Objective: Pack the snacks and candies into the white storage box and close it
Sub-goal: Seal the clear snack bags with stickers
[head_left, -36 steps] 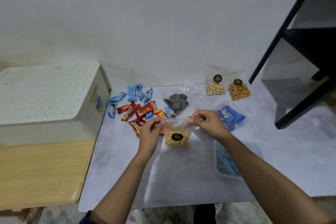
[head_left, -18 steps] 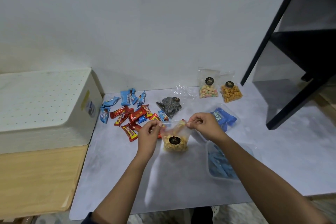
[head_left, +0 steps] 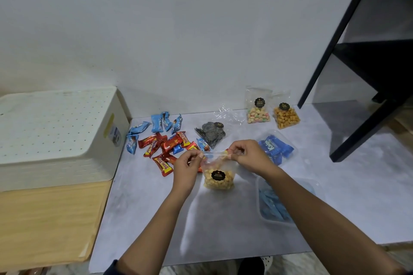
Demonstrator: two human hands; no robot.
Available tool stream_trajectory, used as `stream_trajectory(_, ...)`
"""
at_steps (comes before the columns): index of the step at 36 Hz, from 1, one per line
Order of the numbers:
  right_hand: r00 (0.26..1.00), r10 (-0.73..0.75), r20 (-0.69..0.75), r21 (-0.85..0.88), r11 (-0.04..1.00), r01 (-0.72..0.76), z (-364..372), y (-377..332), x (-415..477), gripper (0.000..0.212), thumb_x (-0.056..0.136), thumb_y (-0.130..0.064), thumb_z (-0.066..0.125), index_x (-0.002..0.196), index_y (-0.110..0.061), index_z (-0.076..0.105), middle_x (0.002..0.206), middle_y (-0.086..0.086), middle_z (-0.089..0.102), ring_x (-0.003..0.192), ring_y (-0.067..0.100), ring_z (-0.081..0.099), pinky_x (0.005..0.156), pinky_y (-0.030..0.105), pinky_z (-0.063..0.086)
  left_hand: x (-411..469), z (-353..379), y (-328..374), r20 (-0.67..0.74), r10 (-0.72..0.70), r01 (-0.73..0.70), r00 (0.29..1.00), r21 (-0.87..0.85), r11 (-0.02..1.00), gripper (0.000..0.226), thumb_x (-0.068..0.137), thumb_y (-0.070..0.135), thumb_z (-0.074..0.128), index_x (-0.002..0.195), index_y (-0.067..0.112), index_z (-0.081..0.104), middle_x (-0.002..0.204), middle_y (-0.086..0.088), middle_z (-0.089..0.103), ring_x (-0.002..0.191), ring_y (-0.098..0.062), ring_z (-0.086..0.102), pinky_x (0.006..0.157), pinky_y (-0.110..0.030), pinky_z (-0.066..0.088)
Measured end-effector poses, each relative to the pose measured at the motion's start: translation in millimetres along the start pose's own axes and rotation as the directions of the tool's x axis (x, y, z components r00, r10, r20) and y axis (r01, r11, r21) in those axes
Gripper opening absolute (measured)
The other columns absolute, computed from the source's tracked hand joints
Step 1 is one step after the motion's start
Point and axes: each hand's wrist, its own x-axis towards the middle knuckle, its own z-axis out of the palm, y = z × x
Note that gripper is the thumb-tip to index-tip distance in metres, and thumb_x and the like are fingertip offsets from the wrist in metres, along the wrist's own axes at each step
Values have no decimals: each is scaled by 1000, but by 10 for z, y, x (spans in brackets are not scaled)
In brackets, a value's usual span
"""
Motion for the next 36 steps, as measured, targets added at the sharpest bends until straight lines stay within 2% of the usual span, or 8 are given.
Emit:
stream_trajectory(2,1000,-2,-10,-6,1000,2,3,-19,-7,13,76,-16,69,69,-26,67,73,-6,66,76,16,62,75,38,52,-4,-9,-5,5,-8,8,1000,-5,1000,8,89,10,59,90,7,66,89,-8,67,84,-17,61,73,-24,51)
stream_trajectory(5,999,28,-18,-2,1000,-28,17,-36,-1,17,74,-19,68,63,-30,65,66,-15,61,67,9,55,72,36,52,0,-32,-14,-6,-8,8,1000,1,1000,9,89,10,59,90,7,67,86,-4,66,82,-14,61,70,-16,50)
stream_trajectory(10,1000,-1,12,-3,1000,1,77,-121,12,13,74,-20,72,65,-26,65,67,-14,60,67,2,54,71,30,47,3,-48,-10,11,1,-1,1000,10,1000,11,89,11,58,91,5,67,85,-4,67,80,-12,61,68,-13,49)
stream_trajectory(14,1000,-13,9,-38,999,13,118,-183,27,9,76,-16,71,69,-21,68,63,-15,57,64,-2,50,66,26,43,-1,-64,-18,20,-3,3,1000,1,1000,9,90,11,58,88,8,67,86,-4,67,83,-15,62,72,-21,50)
stream_trajectory(21,1000,21,-10,-40,999,-22,164,-232,34,4,76,-22,70,72,-23,69,67,-12,61,65,5,53,64,27,43,6,-106,-24,5,-33,33,999,-26,999,9,90,11,58,86,14,66,88,-4,68,85,-15,63,73,-22,51)
stream_trajectory(25,1000,17,8,-57,998,-17,232,-276,57,12,75,-22,70,65,-26,65,58,-11,55,59,6,49,61,29,42,6,-111,-8,12,-27,28,1000,-26,999,9,89,10,58,86,13,66,86,-3,67,83,-15,62,75,-26,51)
stream_trajectory(30,1000,24,9,-147,989,-23,230,-363,83,15,74,-21,68,62,-28,62,67,-7,61,76,19,61,71,36,51,-3,-128,-7,23,-31,32,999,-32,999,10,90,11,58,87,13,66,86,-1,67,84,-14,63,76,-28,52)
stream_trajectory(36,999,30,25,-238,971,-24,221,-450,54,5,79,-28,65,79,-25,68,78,-7,65,86,18,60,87,32,41,-4,-155,14,5,-14,15,1000,-26,1000,12,90,8,56,85,15,65,85,1,66,81,-8,61,66,-10,49)
